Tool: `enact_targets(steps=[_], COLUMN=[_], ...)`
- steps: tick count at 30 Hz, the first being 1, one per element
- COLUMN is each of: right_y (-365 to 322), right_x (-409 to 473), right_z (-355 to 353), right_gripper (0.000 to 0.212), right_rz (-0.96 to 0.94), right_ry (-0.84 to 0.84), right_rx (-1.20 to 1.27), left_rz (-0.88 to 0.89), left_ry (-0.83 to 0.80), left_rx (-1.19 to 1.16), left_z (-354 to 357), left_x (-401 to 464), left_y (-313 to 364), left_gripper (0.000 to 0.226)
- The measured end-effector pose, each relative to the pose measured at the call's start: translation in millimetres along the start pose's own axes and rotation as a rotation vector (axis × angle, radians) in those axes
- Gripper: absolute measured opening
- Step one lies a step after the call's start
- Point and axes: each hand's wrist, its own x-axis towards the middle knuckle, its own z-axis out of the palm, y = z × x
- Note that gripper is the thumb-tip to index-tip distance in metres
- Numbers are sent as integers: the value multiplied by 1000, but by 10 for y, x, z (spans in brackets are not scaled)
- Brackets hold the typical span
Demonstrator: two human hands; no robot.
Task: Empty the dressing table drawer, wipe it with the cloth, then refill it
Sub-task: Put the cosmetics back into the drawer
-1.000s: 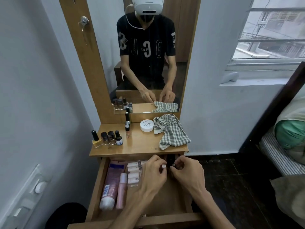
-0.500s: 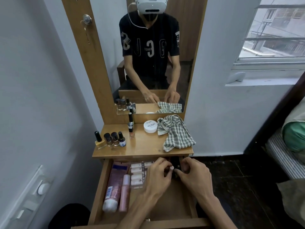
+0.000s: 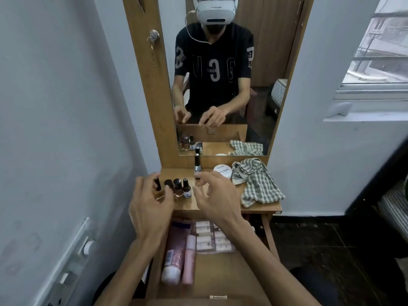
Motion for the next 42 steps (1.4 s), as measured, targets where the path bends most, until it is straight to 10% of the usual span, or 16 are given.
enact_targets(steps=[8, 21, 42], right_y=[-124, 145, 1130], right_x=[289, -128, -1116], right_z=[302, -233, -769], right_gripper=[36, 13, 18], right_rz=[-49, 68, 289], right_ry=[-152, -79, -294], right_rx=[-157, -99, -344], left_rz=[18, 32, 75], left_ry=[-255, -140, -712], left_rx=[198, -60, 5], left_z=[33, -212, 907], left_x=[309, -194, -1365], left_y=[-422, -100, 716], left_gripper=[46, 18, 13])
